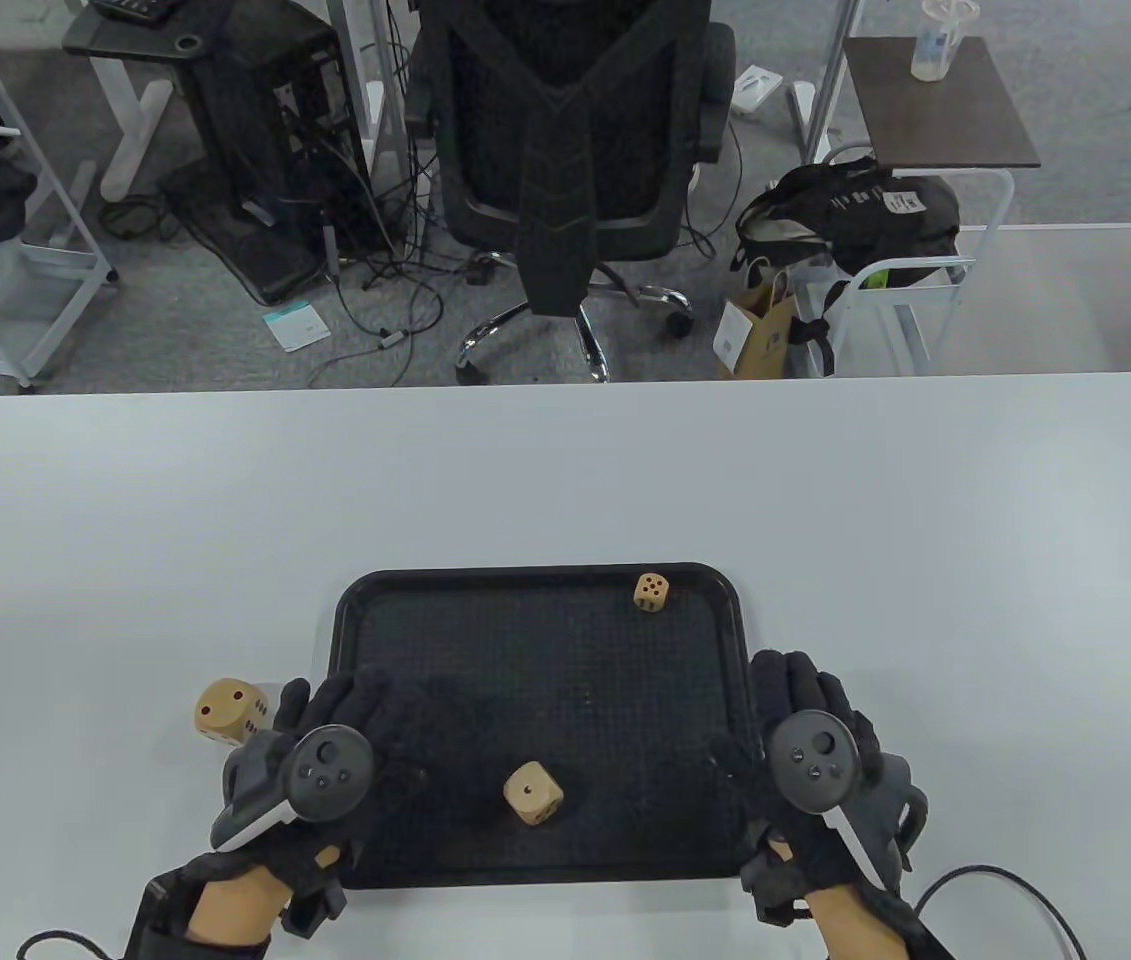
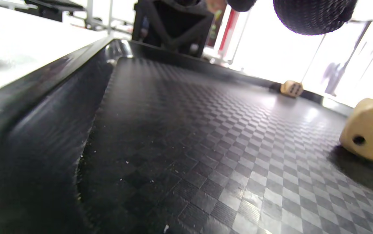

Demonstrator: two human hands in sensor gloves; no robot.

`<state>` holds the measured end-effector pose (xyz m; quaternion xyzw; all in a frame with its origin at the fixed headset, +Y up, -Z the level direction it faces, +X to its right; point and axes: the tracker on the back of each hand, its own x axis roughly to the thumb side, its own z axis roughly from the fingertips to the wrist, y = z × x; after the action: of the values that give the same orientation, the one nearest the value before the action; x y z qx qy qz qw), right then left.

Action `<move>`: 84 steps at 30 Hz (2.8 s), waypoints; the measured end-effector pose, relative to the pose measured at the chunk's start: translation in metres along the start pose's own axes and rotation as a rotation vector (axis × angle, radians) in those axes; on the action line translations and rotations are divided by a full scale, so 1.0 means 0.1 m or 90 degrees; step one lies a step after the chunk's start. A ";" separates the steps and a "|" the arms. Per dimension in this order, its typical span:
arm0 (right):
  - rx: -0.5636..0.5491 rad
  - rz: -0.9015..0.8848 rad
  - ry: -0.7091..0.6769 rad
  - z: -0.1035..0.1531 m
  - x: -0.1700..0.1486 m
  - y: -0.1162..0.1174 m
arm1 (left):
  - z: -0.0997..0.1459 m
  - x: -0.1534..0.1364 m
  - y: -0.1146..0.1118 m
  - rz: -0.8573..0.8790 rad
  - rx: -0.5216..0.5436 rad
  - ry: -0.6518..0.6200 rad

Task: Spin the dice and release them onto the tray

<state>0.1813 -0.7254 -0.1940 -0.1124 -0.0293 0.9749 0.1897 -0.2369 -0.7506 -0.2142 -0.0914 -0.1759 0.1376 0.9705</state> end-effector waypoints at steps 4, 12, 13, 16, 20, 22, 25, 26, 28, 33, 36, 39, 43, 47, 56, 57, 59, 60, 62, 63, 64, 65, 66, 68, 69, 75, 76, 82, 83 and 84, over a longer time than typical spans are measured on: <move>0.020 0.012 0.014 0.00 -0.09 0.07 | 0.04 0.01 0.10 -0.005 0.024 -0.001; 0.026 0.006 0.035 0.02 -0.21 0.08 | 0.27 -0.31 0.53 0.045 0.129 0.073; 0.029 0.007 0.036 0.02 -0.22 0.08 | 0.29 -0.38 0.57 0.056 0.142 0.083; 0.034 0.007 0.034 0.02 -0.22 0.08 | 0.36 -0.63 0.63 0.087 0.163 0.139; 0.038 0.009 0.027 0.03 -0.22 0.08 | 0.38 -0.91 0.60 0.126 0.158 0.189; 0.041 0.010 0.027 0.03 -0.23 0.08 | 0.38 -1.03 0.56 0.142 0.149 0.218; 0.045 0.008 0.029 0.03 -0.24 0.08 | 0.35 -1.16 0.45 0.140 0.120 0.273; 0.046 0.007 0.030 0.04 -0.24 0.08 | 0.33 -1.19 0.41 0.126 0.111 0.293; 0.048 0.005 0.031 0.04 -0.25 0.08 | 0.31 -1.24 0.36 0.104 0.093 0.325; 0.051 0.003 0.031 0.04 -0.26 0.07 | 0.26 -1.26 0.26 0.052 0.086 0.373; 0.052 0.002 0.029 0.04 -0.27 0.07 | 0.24 -1.26 0.24 0.038 0.087 0.378; 0.051 0.000 0.027 0.04 -0.27 0.07 | 0.24 -1.27 0.24 0.027 0.098 0.382; 0.048 -0.003 0.027 0.05 -0.28 0.06 | 0.22 -1.25 0.22 0.017 0.097 0.387; 0.047 -0.006 0.028 0.05 -0.29 0.06 | 0.21 -1.22 0.21 0.008 0.120 0.377; 0.038 -0.023 0.019 0.07 -0.29 0.01 | 0.21 -0.98 0.34 0.104 0.137 0.274; 0.037 -0.024 0.017 0.07 -0.29 0.01 | 0.20 -0.91 0.36 0.112 0.136 0.253; 0.035 -0.026 0.013 0.08 -0.29 0.00 | 0.15 -0.69 0.39 0.116 0.118 0.193; 0.035 -0.027 0.012 0.08 -0.29 0.00 | 0.11 -0.54 0.39 0.107 0.103 0.159; 0.035 -0.029 0.009 0.07 -0.29 0.00 | 0.05 -0.29 0.38 0.079 0.075 0.110; 0.035 -0.030 0.008 0.07 -0.29 0.00 | 0.02 -0.19 0.37 0.068 0.059 0.088; 0.036 -0.031 0.007 0.07 -0.29 0.00 | -0.03 -0.05 0.34 0.053 0.029 0.055; 0.037 -0.032 0.006 0.07 -0.29 0.00 | -0.05 0.04 0.32 0.050 0.011 0.043; 0.036 -0.033 0.005 0.07 -0.29 0.00 | -0.10 0.16 0.28 0.048 -0.018 0.023; 0.036 -0.035 0.001 0.07 -0.29 0.00 | -0.19 0.34 0.22 0.029 -0.064 0.006; 0.036 -0.036 0.000 0.08 -0.29 0.01 | -0.22 0.40 0.20 0.018 -0.080 0.001; 0.047 -0.027 -0.012 0.08 -0.27 0.04 | -0.43 0.77 0.03 -0.097 -0.211 -0.027; 0.048 -0.027 -0.013 0.08 -0.27 0.04 | -0.44 0.81 0.02 -0.115 -0.232 -0.022; 0.055 -0.025 -0.014 0.08 -0.26 0.05 | -0.50 0.99 0.01 -0.164 -0.289 -0.026; 0.057 -0.025 -0.014 0.08 -0.26 0.05 | -0.52 0.99 0.01 -0.164 -0.296 -0.023; 0.058 -0.024 -0.013 0.08 -0.26 0.05 | -0.53 0.95 0.02 -0.155 -0.298 -0.019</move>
<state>0.2008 -0.7394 -0.1814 -0.0929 0.0108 0.9726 0.2129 -0.1319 -0.7272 -0.2335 -0.2893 -0.2269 -0.0230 0.9297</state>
